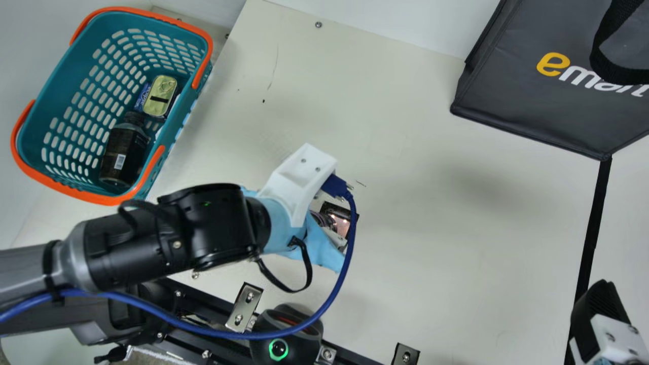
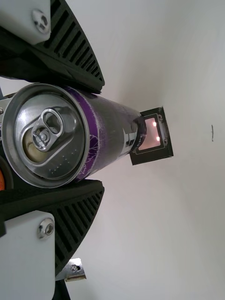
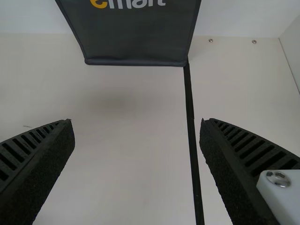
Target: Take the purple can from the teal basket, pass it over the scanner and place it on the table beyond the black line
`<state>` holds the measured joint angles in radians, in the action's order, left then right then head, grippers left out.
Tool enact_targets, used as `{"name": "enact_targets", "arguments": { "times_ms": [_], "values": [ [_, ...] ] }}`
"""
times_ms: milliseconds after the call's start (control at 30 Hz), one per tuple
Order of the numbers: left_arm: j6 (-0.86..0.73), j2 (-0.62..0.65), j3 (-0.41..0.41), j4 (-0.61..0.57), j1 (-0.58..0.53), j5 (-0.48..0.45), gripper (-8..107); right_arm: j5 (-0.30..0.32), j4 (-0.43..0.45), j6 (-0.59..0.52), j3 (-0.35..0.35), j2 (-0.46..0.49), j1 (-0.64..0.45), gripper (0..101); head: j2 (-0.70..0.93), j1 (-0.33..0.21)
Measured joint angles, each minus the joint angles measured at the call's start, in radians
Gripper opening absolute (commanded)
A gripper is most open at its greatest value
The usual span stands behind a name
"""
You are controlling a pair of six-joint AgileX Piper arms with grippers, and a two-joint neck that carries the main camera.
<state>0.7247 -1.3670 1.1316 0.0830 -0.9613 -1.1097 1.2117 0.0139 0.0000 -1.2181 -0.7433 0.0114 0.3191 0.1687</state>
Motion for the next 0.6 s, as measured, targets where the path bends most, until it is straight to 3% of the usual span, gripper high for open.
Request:
{"name": "enact_targets", "arguments": {
  "times_ms": [600],
  "values": [
    [-0.045, -0.062, 0.034, -0.039, 0.019, 0.01, -8, 0.0, 0.0, 0.0, 0.0, 0.0, 0.0, 95, -0.002, -0.002]
  ]
}}
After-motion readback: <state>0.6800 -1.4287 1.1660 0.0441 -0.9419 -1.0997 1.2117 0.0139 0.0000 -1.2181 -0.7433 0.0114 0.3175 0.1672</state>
